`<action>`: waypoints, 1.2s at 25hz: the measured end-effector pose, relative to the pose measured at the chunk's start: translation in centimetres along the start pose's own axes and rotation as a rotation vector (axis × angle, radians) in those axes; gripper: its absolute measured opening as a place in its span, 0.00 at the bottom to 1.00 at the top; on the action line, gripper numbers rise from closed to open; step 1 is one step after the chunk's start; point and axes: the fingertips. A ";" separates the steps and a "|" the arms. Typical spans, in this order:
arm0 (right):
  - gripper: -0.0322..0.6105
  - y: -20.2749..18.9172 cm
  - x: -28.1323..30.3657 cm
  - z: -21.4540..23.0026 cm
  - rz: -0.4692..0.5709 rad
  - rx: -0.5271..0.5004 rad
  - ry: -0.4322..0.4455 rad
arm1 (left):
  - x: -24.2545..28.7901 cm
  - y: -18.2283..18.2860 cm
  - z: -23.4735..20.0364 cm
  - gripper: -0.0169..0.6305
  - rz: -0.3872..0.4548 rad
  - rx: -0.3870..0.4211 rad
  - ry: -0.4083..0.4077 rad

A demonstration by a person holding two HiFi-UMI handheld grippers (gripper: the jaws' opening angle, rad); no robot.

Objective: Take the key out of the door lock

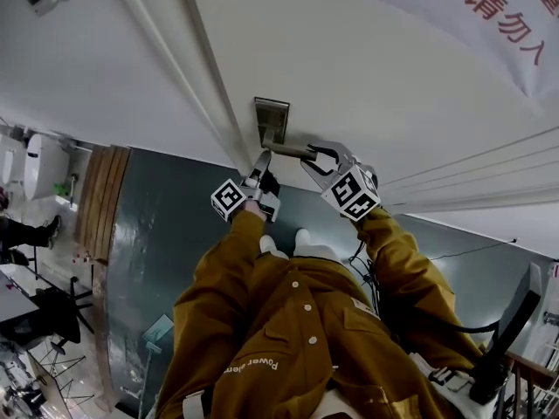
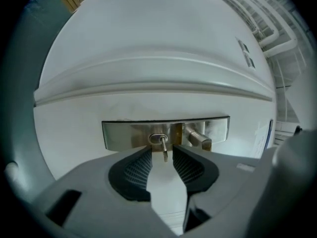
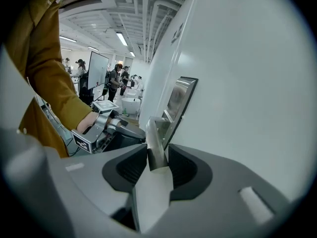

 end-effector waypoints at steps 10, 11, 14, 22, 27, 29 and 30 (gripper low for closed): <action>0.28 -0.2 0.4 0.0 -0.020 -0.005 0.005 | 0.4 0.3 -0.5 0.07 0.023 0.005 0.018; 0.28 -0.2 0.4 0.0 -0.021 -0.003 0.005 | 0.2 0.3 -0.7 0.07 0.024 -0.004 0.035; 0.28 -0.3 0.2 0.1 -0.032 -0.007 -0.005 | -1.0 -0.7 -0.6 0.06 0.020 -0.028 0.048; 0.27 0.5 0.1 -0.4 0.002 -0.004 0.009 | -7.5 -2.8 2.4 0.06 0.034 0.032 0.039; 0.37 2.2 -1.2 -0.4 0.091 0.045 -0.032 | -10.2 -2.6 6.8 0.06 0.014 0.403 0.155; 0.37 3.3 -2.6 0.2 0.129 0.077 -0.089 | -9.9 -3.5 10.1 0.06 -0.002 0.530 0.123; 0.37 4.1 -3.5 0.5 0.159 0.097 -0.119 | -9.9 -3.9 11.6 0.06 -0.008 0.602 0.120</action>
Point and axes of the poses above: the fingertips, and each gripper's own axes: x forward along the fingers, z to its right, y out of its top, and after that the axes turned 8 degrees about -x, right-handed
